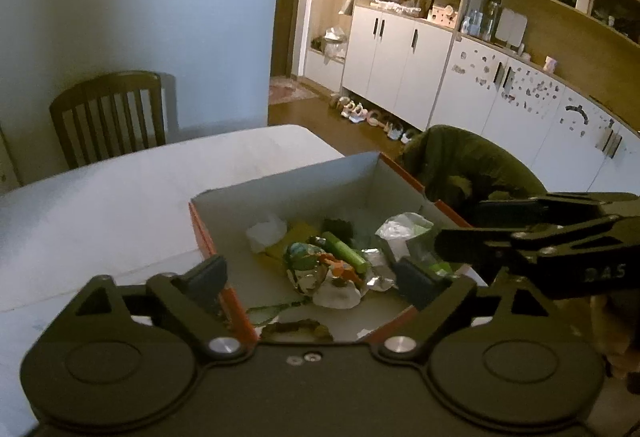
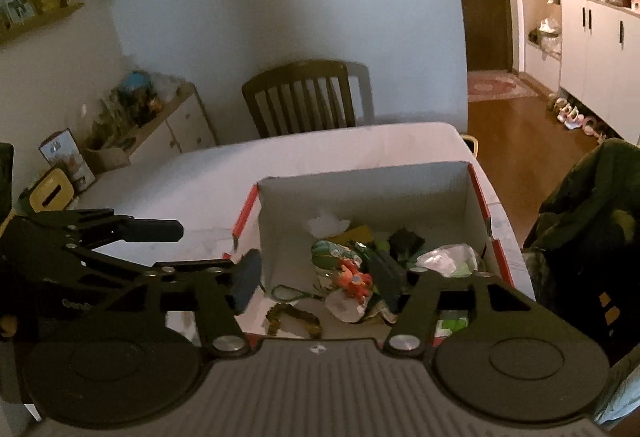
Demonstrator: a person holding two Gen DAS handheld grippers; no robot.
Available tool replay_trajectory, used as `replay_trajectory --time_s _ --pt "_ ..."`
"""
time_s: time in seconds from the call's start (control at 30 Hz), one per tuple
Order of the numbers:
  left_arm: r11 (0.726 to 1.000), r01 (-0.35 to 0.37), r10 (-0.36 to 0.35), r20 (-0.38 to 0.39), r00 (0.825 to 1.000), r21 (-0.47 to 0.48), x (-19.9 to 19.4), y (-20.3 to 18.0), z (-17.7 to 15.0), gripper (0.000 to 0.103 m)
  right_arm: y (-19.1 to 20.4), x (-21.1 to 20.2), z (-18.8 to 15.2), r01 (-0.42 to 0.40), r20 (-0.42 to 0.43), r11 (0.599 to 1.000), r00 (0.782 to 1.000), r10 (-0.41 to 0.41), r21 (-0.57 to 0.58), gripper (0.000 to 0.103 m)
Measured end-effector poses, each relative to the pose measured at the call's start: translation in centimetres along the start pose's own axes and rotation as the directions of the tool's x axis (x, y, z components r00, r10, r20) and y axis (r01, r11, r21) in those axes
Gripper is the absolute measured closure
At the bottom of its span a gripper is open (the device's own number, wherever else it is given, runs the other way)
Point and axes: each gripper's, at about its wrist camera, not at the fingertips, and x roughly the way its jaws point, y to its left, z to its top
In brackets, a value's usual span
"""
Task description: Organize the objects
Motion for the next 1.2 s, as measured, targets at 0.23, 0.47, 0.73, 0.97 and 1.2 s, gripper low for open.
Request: replay_trajectory --time_s 0.23,0.47,0.73,0.97,1.2 --pt "1.000 0.013 -0.014 0.032 0.999 0.004 -1.7 0.7 -0.7 0.001 1.3 -1.9 -1.2 0.031 0.053 0.999 0.998 -0.031 0.012 0.018" --pt "1.000 0.027 -0.027 0.066 0.997 0.008 -2.9 1.2 -1.3 0.000 2.4 -3.4 -2.3 0.052 0.108 0.998 0.993 -0.055 0.033 0.007" --pt "0.999 0.048 -0.048 0.061 0.997 0.004 -3.8 1.5 -1.9 0.000 3.6 -4.8 -3.2 0.080 0.165 0.995 0.982 -0.090 0.066 0.000" --pt "0.998 0.060 -0.060 0.072 0.996 -0.008 -4.5 1.7 -2.6 0.000 4.2 -5.1 -4.0 0.105 0.163 0.991 0.980 -0.118 0.086 0.000" --pt "0.999 0.051 -0.050 0.076 0.996 -0.012 -4.8 1.9 -2.7 0.000 4.6 -5.5 -4.7 0.108 0.145 0.989 0.982 -0.122 0.103 0.000"
